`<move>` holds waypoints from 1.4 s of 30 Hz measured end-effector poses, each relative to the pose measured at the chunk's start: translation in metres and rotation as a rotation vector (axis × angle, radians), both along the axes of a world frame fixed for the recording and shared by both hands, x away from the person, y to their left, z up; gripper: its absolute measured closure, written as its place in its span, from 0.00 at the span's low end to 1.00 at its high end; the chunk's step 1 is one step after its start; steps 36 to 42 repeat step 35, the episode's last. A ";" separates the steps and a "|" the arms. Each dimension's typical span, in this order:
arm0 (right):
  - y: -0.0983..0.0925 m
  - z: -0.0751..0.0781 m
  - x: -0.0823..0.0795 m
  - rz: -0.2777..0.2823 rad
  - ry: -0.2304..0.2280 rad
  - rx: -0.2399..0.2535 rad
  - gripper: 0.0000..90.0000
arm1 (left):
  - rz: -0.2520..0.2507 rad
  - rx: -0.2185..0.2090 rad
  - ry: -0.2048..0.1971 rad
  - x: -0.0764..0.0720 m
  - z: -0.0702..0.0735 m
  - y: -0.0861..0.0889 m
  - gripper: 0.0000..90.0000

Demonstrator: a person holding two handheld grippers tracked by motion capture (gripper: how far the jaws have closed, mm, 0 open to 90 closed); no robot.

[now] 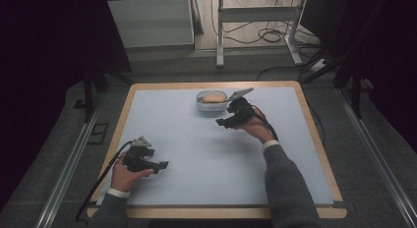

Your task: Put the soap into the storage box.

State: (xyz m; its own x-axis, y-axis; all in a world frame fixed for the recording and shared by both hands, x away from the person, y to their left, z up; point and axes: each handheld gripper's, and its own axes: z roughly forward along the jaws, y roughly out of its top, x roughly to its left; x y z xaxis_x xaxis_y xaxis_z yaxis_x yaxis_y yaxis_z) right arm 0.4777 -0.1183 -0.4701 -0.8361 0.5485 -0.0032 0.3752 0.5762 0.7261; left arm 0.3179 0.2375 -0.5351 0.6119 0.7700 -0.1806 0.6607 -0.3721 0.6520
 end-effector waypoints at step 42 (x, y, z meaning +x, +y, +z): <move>-0.069 -0.022 -0.098 -0.106 -0.043 0.130 0.25 | 0.009 0.006 -0.005 -0.001 0.002 -0.001 0.18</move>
